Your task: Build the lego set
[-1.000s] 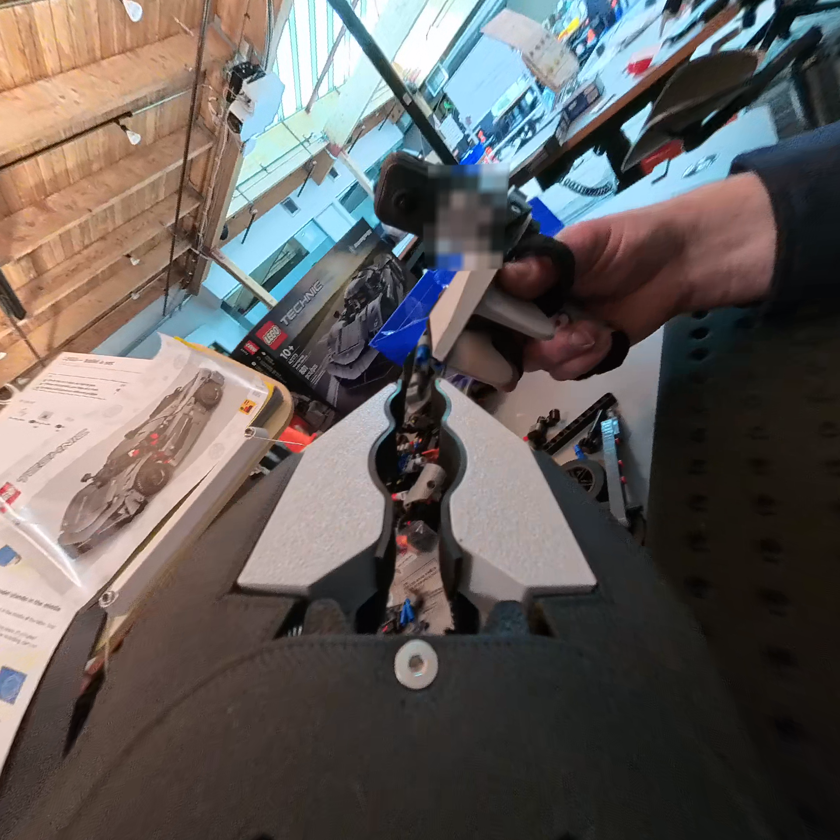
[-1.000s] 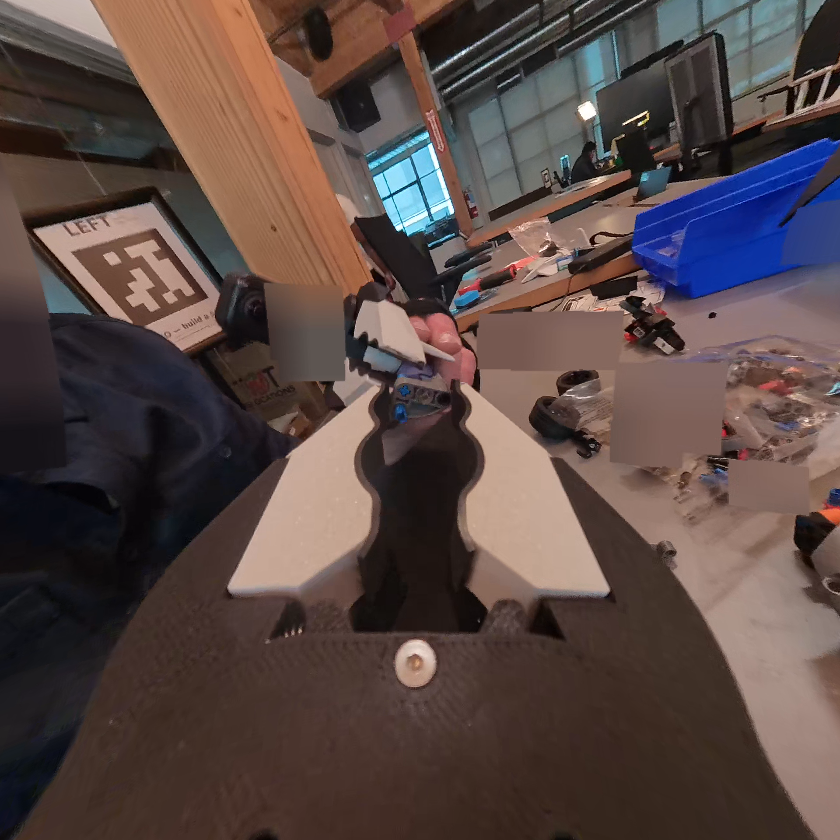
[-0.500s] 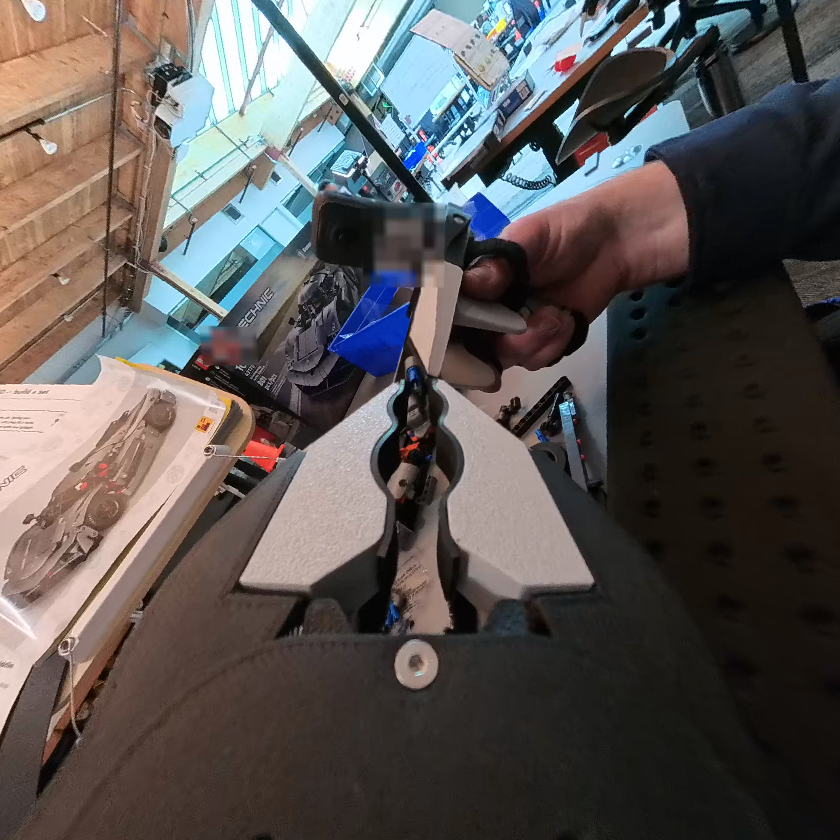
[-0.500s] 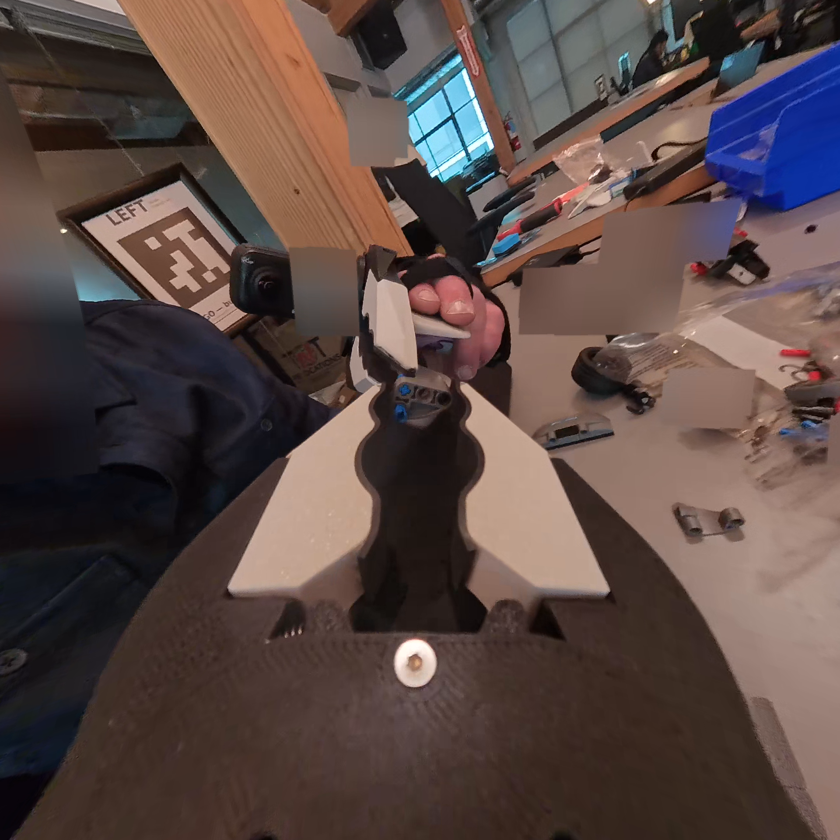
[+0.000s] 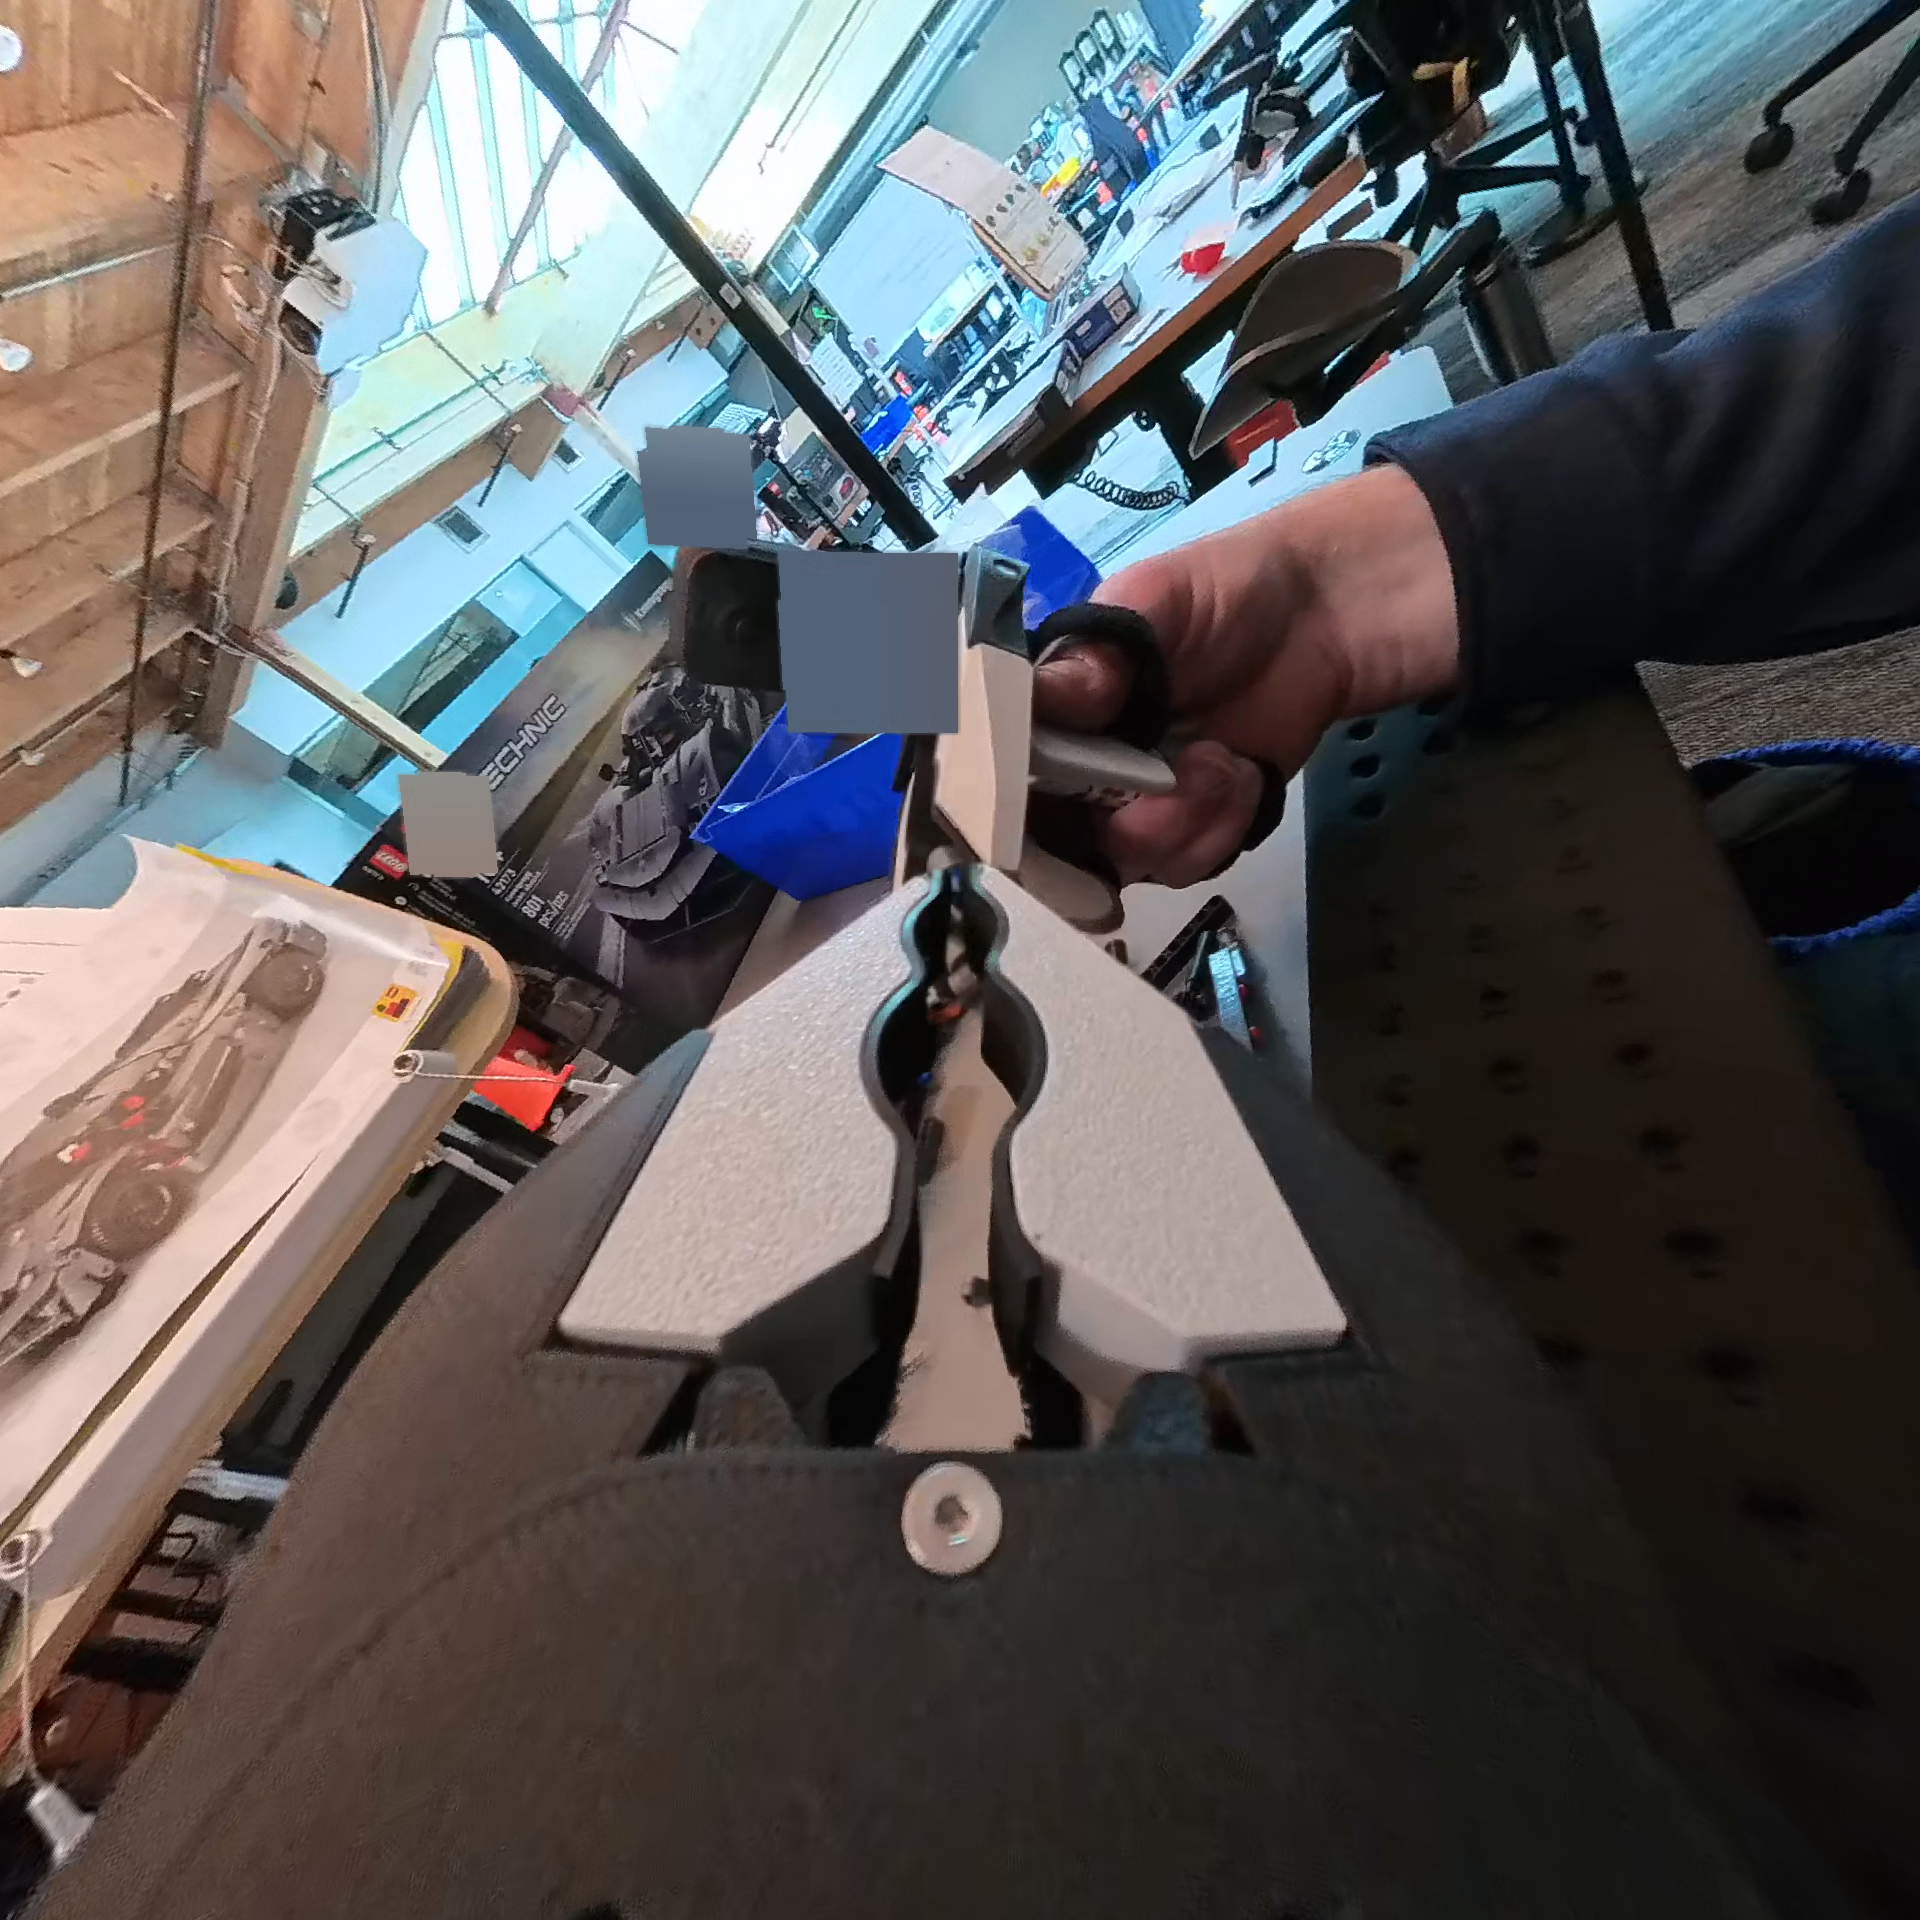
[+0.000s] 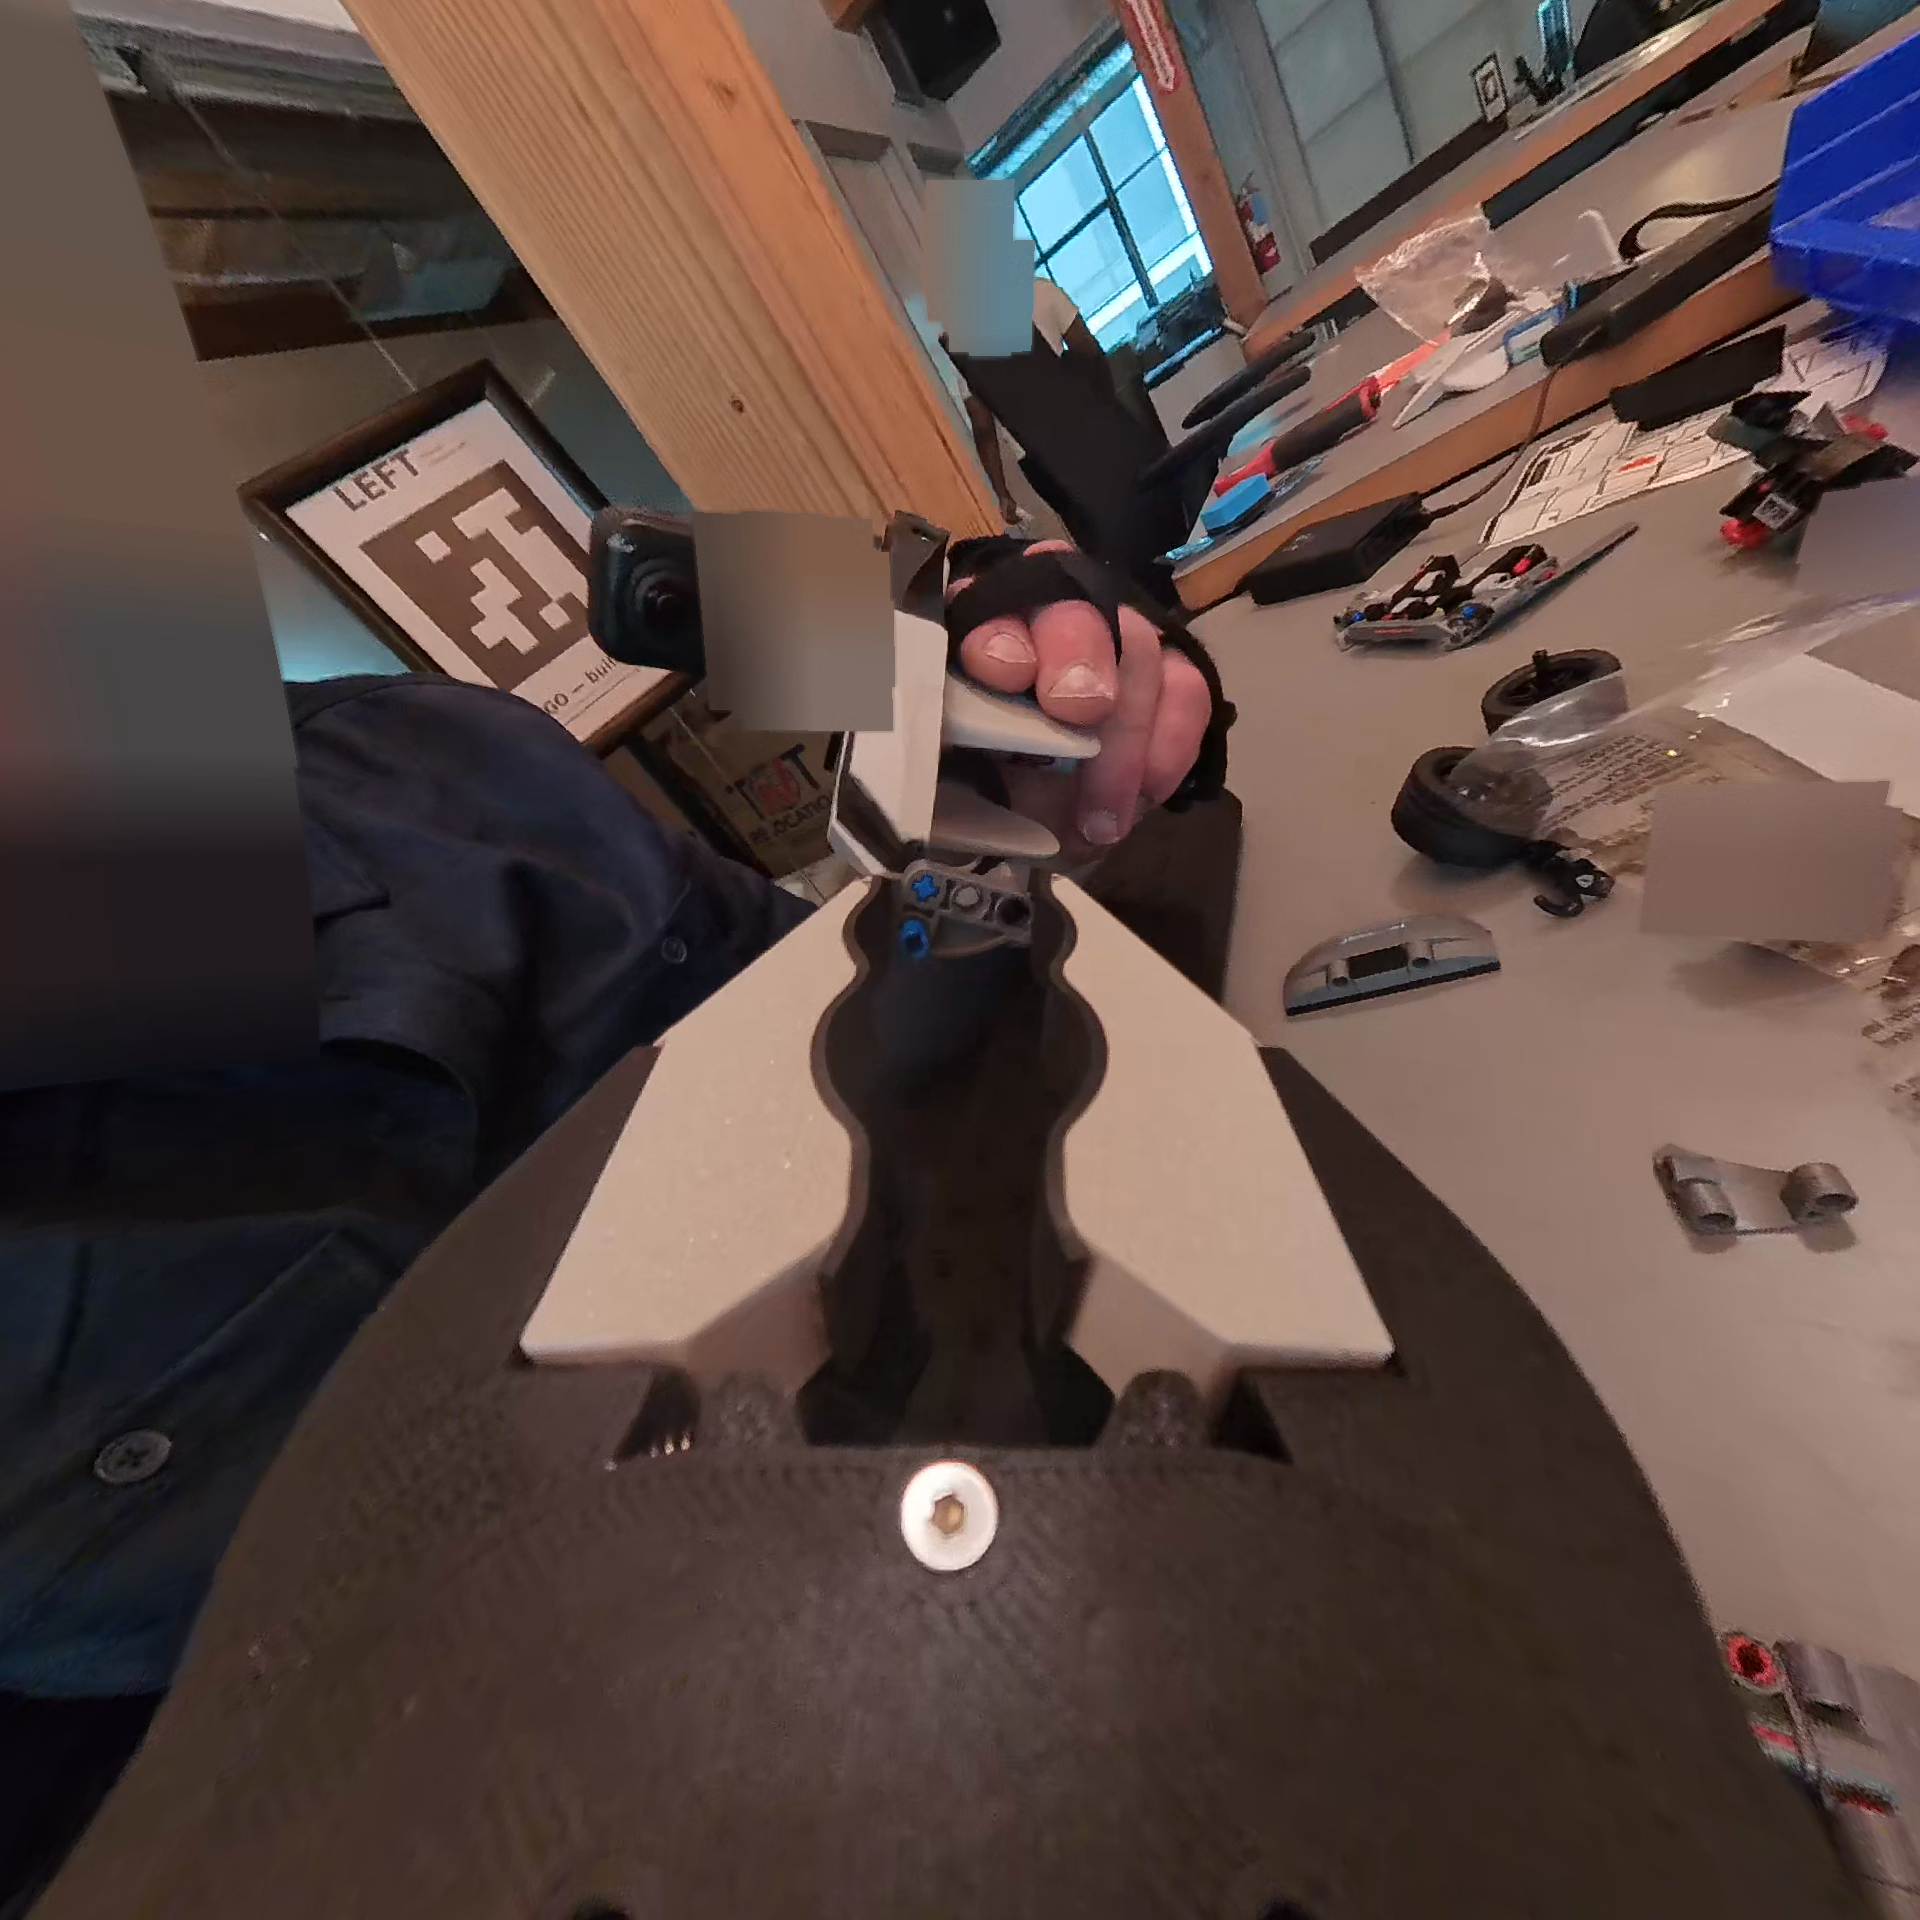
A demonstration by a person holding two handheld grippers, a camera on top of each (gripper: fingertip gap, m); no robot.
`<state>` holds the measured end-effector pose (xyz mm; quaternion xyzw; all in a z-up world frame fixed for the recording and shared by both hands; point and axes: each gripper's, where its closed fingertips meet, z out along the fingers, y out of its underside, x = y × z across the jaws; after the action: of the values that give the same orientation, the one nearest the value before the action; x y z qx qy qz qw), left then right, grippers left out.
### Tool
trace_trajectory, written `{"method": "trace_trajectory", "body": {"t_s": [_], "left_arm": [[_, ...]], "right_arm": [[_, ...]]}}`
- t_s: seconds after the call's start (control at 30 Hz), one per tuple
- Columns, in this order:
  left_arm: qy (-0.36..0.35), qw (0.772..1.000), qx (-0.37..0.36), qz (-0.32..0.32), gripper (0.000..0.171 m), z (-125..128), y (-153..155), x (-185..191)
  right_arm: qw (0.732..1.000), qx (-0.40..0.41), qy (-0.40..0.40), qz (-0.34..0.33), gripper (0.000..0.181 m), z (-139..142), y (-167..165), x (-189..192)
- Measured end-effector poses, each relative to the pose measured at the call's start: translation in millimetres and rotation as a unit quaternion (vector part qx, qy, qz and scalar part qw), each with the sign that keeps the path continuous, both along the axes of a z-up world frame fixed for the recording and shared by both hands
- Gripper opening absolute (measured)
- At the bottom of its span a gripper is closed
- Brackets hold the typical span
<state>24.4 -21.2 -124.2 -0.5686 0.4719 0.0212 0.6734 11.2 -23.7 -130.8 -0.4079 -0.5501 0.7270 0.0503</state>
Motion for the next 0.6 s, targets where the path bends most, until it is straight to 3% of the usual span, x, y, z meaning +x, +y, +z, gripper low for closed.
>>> {"method": "trace_trajectory", "body": {"t_s": [0.17, 0.6], "left_arm": [[0.005, 1.000, -0.004, 0.001, 0.008, -2.3, 0.2, 1.0], [0.011, 1.000, -0.001, -0.003, 0.003, -3.6, -2.4, 3.1]], "right_arm": [[1.000, -0.005, 0.005, 0.009, 0.025, 2.8, -2.0, 2.2], [1.000, -0.011, -0.005, 0.025, 0.025, 0.0, -5.6, 4.3]]}}
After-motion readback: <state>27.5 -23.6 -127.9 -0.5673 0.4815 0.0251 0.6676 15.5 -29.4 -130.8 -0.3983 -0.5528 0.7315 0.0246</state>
